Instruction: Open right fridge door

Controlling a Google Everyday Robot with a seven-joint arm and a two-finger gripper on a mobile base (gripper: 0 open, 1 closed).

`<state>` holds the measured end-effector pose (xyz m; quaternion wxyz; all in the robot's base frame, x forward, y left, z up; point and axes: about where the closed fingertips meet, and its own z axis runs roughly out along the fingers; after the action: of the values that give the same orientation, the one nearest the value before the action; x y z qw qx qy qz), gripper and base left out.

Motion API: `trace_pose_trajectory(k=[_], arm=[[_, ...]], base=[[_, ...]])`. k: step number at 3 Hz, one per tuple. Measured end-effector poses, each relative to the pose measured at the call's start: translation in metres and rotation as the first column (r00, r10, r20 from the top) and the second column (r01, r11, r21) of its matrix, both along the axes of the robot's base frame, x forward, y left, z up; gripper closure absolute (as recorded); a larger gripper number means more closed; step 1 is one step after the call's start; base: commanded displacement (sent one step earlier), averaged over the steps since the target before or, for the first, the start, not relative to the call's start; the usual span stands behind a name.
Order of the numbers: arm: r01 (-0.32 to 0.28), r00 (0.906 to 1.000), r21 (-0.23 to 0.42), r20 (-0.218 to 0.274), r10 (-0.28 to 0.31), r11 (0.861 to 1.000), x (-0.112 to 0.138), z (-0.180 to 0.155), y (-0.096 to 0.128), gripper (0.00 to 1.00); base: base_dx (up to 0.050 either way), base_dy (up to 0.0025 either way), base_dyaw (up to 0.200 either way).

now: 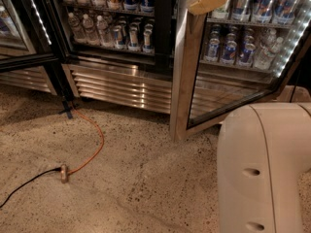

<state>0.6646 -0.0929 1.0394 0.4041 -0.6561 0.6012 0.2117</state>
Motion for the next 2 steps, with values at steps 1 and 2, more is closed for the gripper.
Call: trace_pose_trajectory(k=[1, 2], arm=[[0.000, 1.0000, 0.000, 0.000, 0.000, 1.000, 0.0000, 0.0000, 0.0000, 1.00], [0.001, 1.0000, 0.000, 0.001, -0.001, 1.000, -0.0020, -0.0016, -0.0078, 0.82]], base=[[0.000, 0.00000, 0.000], [0.000, 0.00000, 0.000]])
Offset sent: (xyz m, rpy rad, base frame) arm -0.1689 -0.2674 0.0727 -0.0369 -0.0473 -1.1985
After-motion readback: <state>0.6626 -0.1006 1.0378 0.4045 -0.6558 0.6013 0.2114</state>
